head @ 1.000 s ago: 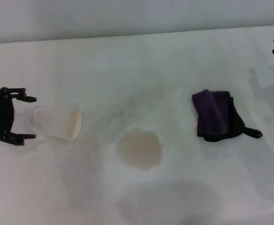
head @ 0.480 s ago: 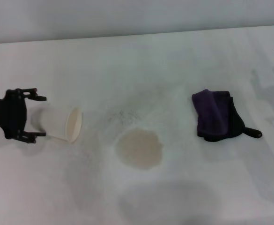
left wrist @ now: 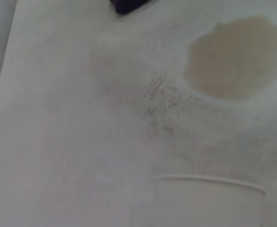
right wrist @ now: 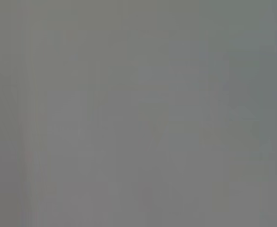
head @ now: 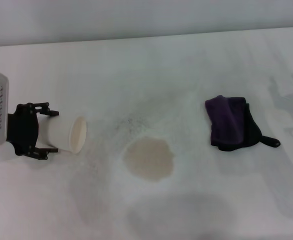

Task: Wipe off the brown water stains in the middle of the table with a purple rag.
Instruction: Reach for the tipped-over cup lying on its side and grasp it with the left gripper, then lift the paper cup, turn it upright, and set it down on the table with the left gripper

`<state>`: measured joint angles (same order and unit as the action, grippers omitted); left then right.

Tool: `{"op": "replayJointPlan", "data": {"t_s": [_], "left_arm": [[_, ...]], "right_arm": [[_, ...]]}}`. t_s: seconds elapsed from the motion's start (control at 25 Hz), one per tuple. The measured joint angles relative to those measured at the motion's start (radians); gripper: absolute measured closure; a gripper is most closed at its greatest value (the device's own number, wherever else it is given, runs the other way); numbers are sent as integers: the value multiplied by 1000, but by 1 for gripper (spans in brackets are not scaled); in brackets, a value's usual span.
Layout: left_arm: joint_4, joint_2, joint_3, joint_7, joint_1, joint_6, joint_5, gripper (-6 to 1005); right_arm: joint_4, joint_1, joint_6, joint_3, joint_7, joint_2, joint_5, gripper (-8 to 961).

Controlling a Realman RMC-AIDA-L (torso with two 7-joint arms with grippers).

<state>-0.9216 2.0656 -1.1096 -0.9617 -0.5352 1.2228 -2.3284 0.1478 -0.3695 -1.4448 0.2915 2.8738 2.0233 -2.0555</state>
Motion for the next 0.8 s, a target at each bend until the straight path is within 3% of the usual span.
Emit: {"op": "replayJointPlan", "data": {"t_s": [0.36,0.48,0.6,0.8], "left_arm": [[19,6,0,0,7,-27,30,116],[15,6,4,0,13,-27,87,180],[11,4,9,0,26,-23,179,244],[23,7,25,8,70,-21,398,266]], "right_arm": [[2,4,-1,5,-1,0,0,306],[2,5,-5,6,-1,-1,7,306],[0,6,-12,8,0,-2,13,306],[-12,4,-13,31,5,-4,14,306]]}}
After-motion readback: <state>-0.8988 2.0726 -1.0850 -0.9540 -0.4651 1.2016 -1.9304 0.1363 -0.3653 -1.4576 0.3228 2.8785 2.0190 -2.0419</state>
